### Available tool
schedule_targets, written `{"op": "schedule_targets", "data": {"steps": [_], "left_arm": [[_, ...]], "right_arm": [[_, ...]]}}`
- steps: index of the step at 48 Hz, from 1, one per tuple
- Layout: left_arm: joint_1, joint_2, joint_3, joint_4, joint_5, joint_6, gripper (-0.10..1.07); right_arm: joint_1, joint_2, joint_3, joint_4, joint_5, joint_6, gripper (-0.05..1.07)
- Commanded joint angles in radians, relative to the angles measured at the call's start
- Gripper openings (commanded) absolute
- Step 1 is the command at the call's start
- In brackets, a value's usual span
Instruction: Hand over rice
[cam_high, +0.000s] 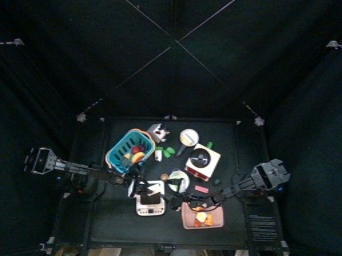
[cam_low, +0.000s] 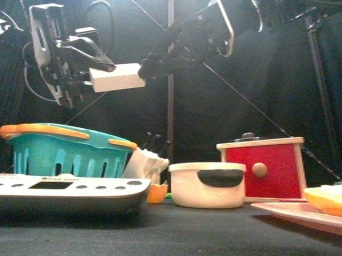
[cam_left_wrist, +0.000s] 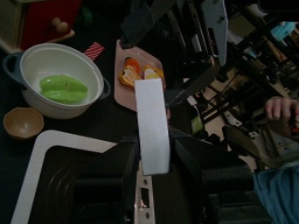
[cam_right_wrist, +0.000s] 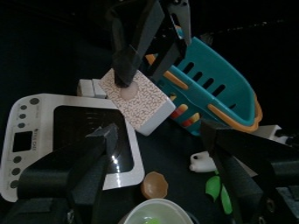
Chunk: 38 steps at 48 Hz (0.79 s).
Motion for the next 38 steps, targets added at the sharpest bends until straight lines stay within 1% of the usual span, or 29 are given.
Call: {"op": "schedule_targets", "data": {"steps": [1,18,28,38], "left_arm": [[0.002,-0.008,-0.017,0.017,-0.005,-0.006,0.66],[0.002,-0.006,-0.017,0.031,-0.006,-0.006,0.66],[0.002,-0.006,-0.015,0.04,-0.009,-0.006,0.66],[0.002,-0.006,-0.011,0.038,-0.009,-0.008,0.66]], "right_arm": [[-0.006,-0.014,-0.032,-0.028,-0.008,0.0,1.04],[-0.029,0.041,-0.089,-0.075,-0.04,0.0,1.03],[-0.043,0.063,-0.103,-0.112,-0.075,0.0,1.03],[-0.057,0.069,-0.11,-0.115,-0.081,0.0,1.03]]}}
